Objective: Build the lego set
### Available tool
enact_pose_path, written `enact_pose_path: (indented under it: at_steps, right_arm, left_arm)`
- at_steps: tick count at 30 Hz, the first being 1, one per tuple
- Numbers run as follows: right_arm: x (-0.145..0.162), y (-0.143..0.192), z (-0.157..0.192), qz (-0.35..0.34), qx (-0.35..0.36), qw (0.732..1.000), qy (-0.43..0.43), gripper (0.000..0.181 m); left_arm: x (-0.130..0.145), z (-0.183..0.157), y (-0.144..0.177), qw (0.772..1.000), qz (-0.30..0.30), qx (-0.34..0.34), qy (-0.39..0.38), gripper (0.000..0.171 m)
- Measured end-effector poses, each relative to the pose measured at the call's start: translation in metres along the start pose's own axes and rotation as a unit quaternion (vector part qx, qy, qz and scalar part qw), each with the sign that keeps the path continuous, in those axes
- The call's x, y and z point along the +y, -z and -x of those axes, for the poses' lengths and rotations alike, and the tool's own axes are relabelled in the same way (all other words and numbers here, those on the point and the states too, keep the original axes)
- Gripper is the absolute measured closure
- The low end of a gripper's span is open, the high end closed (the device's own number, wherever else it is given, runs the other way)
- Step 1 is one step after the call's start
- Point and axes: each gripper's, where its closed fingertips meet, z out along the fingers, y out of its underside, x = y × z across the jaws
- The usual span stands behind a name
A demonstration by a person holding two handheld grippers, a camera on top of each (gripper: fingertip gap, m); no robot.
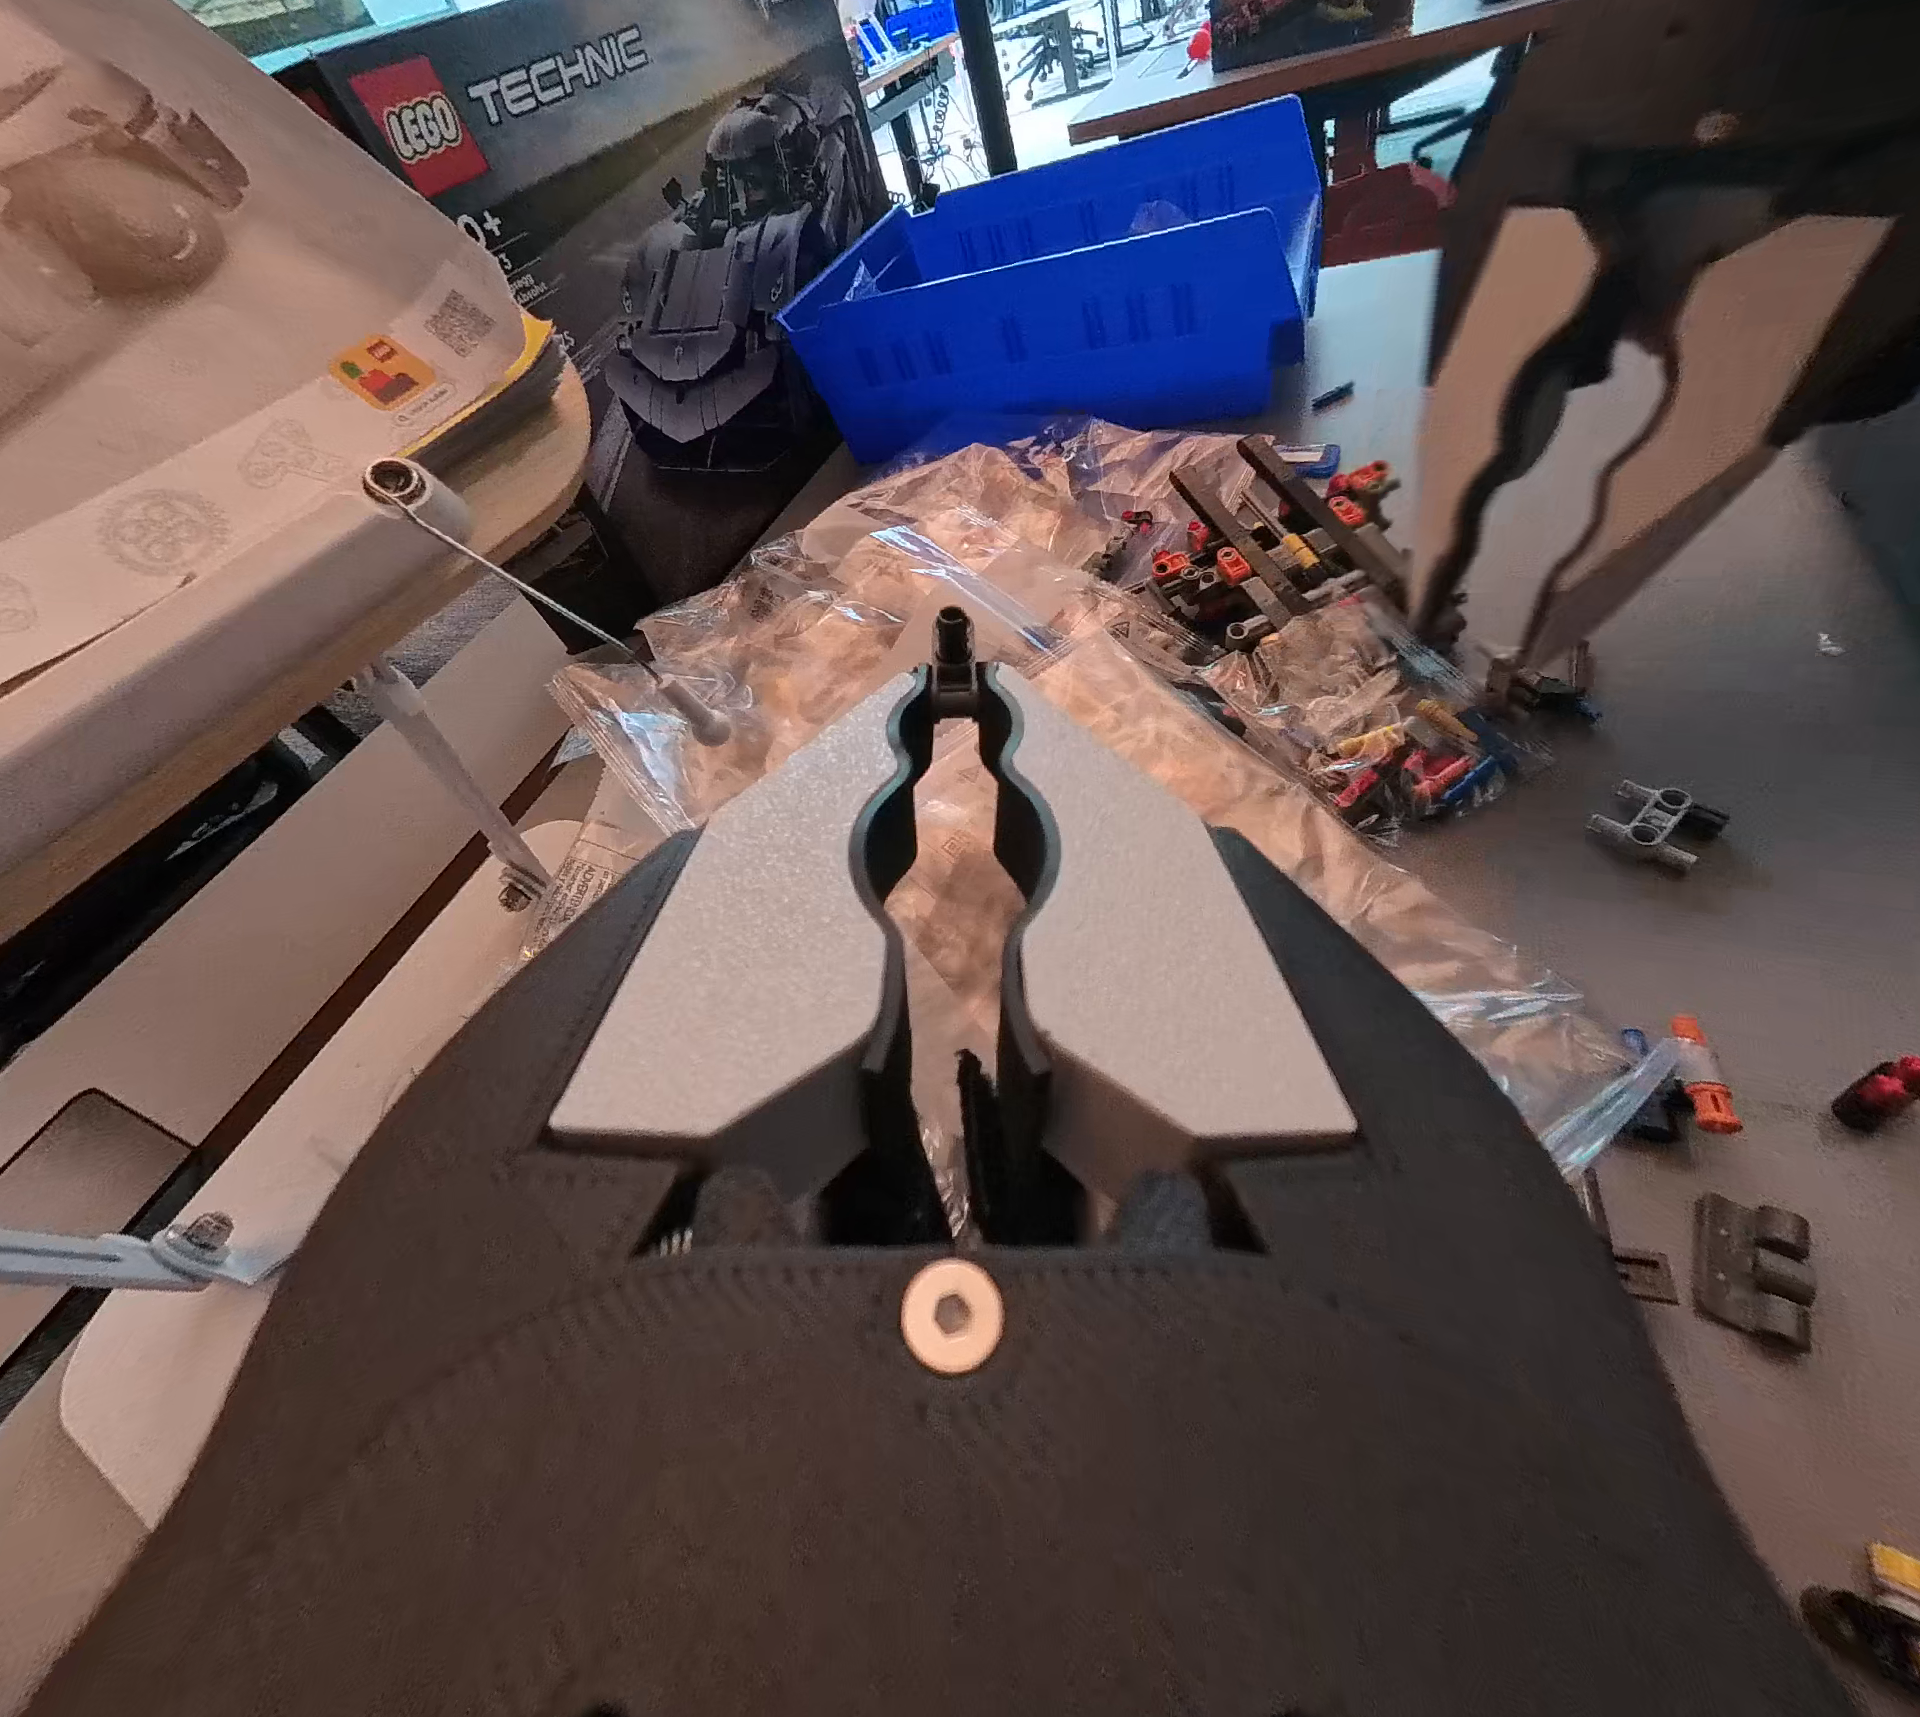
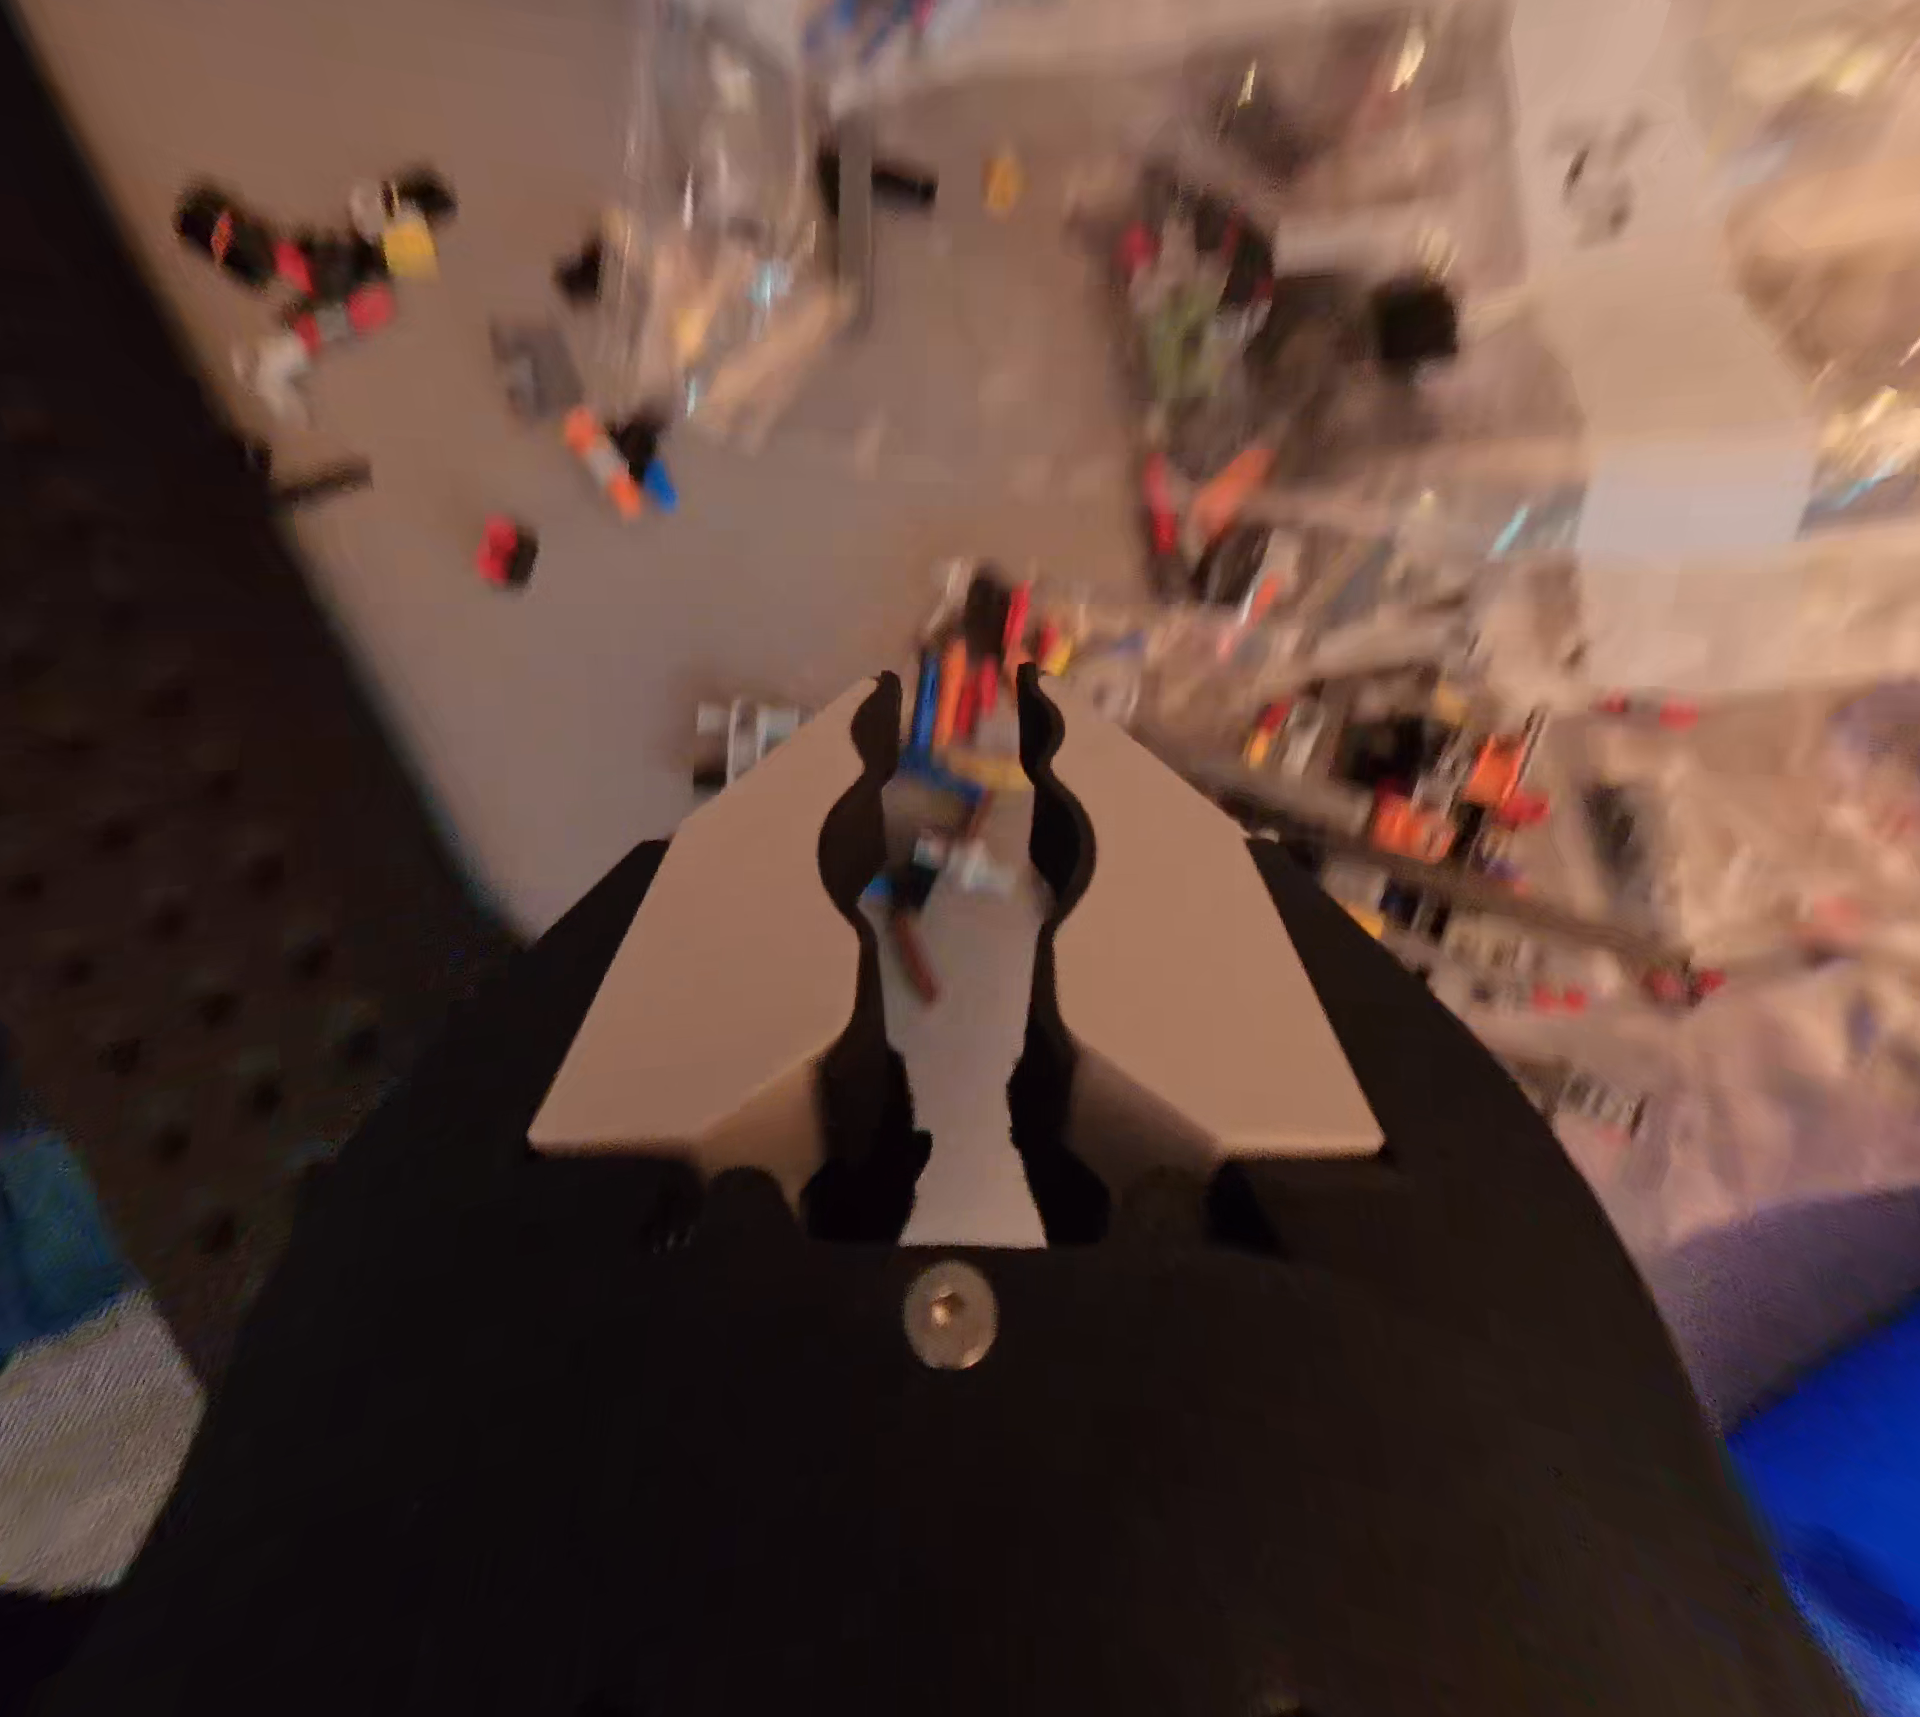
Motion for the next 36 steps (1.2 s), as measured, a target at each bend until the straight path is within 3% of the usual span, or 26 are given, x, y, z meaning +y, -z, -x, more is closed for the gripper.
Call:
enact_pose_path:
  at_steps: [3,6,9,12,18,26,36]
  right_arm:
    - [0.043,0.008,0.008,0.039,0.001,0.999,-0.008,0.159]
    - [0.060,0.006,0.018,0.039,-0.017,0.999,-0.012,0.157]
    - [0.072,-0.006,0.018,0.053,-0.019,0.998,-0.019,0.162]
    - [0.073,-0.006,0.018,0.043,-0.022,0.999,-0.023,0.181]
    - [0.076,0.006,0.015,0.042,-0.008,0.999,-0.027,0.181]
    - [0.022,0.022,0.020,-0.032,-0.007,0.999,0.005,0.181]
    - [-0.056,-0.001,0.003,-0.074,-0.010,0.996,0.039,0.181]
  left_arm:
    - [0.000,-0.002,-0.002,1.000,0.002,0.001,-0.002,0.166]
    - [0.002,-0.004,-0.003,1.000,0.005,0.002,-0.004,0.166]
    - [0.004,-0.004,-0.004,1.000,0.009,0.003,-0.005,0.166]
    - [0.007,-0.004,-0.005,1.000,0.012,0.003,-0.004,0.166]
    - [0.009,-0.004,-0.008,1.000,0.016,0.004,-0.005,0.166]
    - [0.012,-0.004,-0.010,1.000,0.019,0.003,-0.004,0.166]
    - [0.011,0.006,-0.005,1.000,0.014,-0.016,0.006,0.166]
